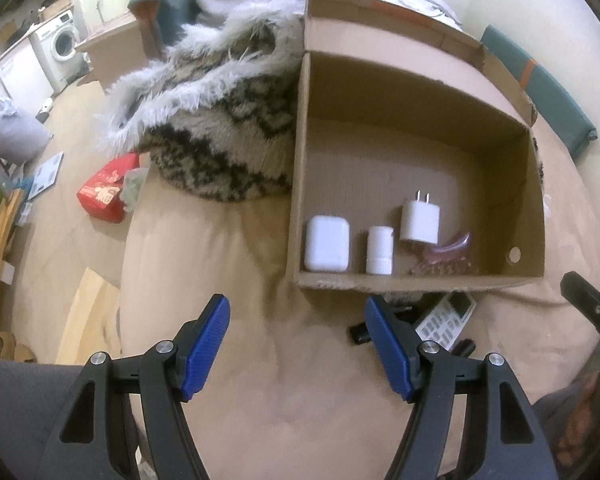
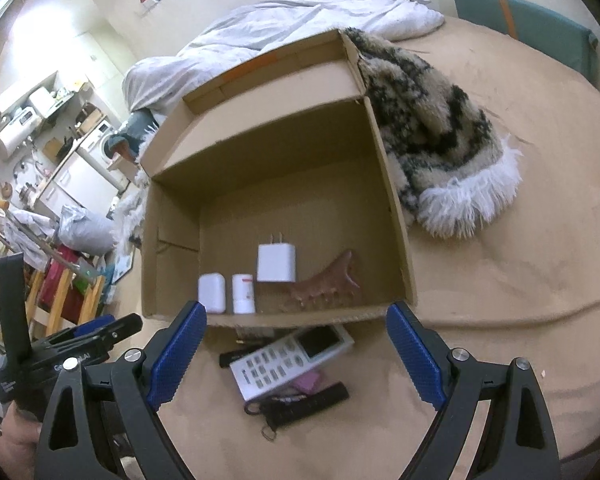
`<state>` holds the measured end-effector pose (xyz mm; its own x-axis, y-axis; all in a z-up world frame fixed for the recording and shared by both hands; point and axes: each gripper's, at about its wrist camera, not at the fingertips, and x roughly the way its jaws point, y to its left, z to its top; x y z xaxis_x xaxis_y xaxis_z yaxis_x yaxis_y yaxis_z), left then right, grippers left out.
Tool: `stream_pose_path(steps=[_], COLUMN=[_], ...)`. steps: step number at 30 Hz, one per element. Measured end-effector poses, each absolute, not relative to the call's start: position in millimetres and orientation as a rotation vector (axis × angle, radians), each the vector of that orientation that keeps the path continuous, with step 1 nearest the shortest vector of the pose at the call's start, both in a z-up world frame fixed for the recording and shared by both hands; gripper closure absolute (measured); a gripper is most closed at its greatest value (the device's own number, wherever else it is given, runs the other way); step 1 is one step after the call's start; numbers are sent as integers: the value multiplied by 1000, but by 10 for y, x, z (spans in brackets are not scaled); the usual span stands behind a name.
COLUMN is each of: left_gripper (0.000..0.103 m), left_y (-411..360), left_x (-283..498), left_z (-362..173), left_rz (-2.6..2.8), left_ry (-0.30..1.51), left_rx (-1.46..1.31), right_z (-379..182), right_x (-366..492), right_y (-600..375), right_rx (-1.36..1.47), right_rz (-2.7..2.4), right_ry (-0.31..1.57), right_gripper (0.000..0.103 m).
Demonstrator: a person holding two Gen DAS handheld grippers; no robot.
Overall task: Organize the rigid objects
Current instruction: 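Grasp the white GREE remote control with the right gripper and lift it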
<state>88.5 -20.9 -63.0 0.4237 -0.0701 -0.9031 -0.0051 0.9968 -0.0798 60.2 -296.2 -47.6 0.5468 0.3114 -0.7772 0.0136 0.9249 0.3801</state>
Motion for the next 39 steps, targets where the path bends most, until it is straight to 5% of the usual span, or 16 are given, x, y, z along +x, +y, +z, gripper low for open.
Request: stream_pose_path(steps=[26,31,34,39], left_gripper=[36,36,36,36], left_y=[-217,-162,-156,-183], left_x=[962,968,974,957], left_z=[-893,-907,-908,-941], left_rz=[-16,-13,-8,-18], left_ry=[1253,1270,1271,1282], left_rx=[-136,-171,-183,-178], right_z=[-1806,-1805,-1768,-1640], right_x=[1118,1079,976,753], right_y=[-2297,-2362,-2486,-2654], right_rx=[575,552,543,477], right_rz=[62,34,55,114], right_ry=[1473,1480,1483,1482], right_gripper=[6,29,53,54])
